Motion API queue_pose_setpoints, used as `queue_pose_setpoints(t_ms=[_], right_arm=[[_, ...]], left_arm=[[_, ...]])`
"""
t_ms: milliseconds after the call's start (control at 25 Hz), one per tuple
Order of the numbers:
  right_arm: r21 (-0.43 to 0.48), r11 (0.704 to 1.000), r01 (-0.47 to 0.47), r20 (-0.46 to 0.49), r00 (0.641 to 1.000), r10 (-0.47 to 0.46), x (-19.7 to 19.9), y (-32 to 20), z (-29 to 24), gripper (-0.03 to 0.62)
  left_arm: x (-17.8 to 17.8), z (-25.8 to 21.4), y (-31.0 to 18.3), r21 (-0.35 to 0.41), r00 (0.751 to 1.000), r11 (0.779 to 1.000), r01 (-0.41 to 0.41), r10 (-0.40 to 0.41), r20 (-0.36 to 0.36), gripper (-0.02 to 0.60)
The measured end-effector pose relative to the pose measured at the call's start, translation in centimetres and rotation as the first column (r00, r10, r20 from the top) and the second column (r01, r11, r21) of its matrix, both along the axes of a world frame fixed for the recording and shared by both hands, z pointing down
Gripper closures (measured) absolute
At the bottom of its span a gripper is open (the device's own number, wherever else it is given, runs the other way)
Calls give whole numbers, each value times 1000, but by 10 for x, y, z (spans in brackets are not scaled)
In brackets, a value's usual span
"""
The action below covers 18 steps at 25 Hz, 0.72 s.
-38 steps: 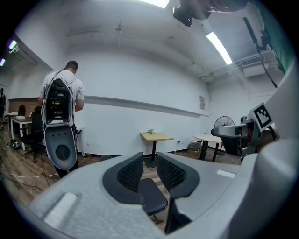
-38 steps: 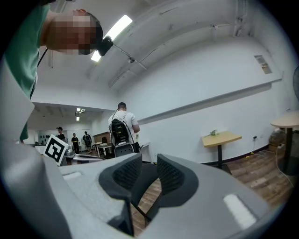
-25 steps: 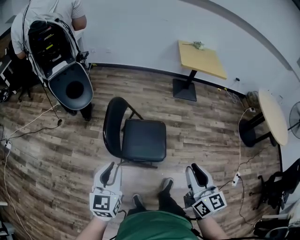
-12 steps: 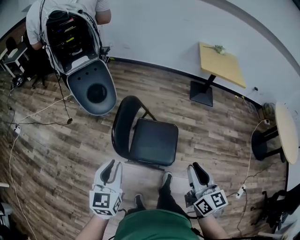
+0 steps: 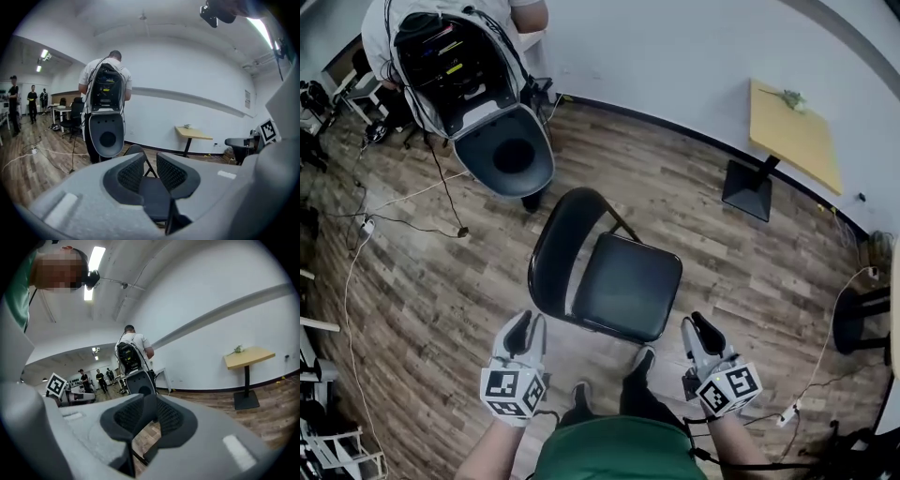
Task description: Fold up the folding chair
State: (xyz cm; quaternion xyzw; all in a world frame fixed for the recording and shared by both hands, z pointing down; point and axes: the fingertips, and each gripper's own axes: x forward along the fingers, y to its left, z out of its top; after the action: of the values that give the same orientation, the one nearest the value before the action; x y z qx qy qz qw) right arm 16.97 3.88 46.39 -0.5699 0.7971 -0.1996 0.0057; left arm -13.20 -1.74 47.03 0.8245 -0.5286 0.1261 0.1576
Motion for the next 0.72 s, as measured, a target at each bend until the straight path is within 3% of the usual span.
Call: queue_pose_setpoints(t_ms=[160, 400, 600, 720], right_arm=[[-68, 996, 54, 72, 996, -49, 26, -26, 36, 506], [-133, 985, 109, 136, 987, -91, 55, -46, 78, 508], [-188, 972, 143, 144, 983, -117, 74, -53, 121, 508], [-239, 964, 118, 170, 982, -78, 88, -57, 157, 508]], left_arm=[[4, 12, -11, -52, 996, 994, 94, -94, 3, 486], [6, 18, -8, -61, 978, 977, 205, -201, 57, 486], [12, 23, -14, -53, 970, 974, 222, -215, 111, 486], [8, 38, -29, -61, 968, 975, 216, -205, 146, 485]])
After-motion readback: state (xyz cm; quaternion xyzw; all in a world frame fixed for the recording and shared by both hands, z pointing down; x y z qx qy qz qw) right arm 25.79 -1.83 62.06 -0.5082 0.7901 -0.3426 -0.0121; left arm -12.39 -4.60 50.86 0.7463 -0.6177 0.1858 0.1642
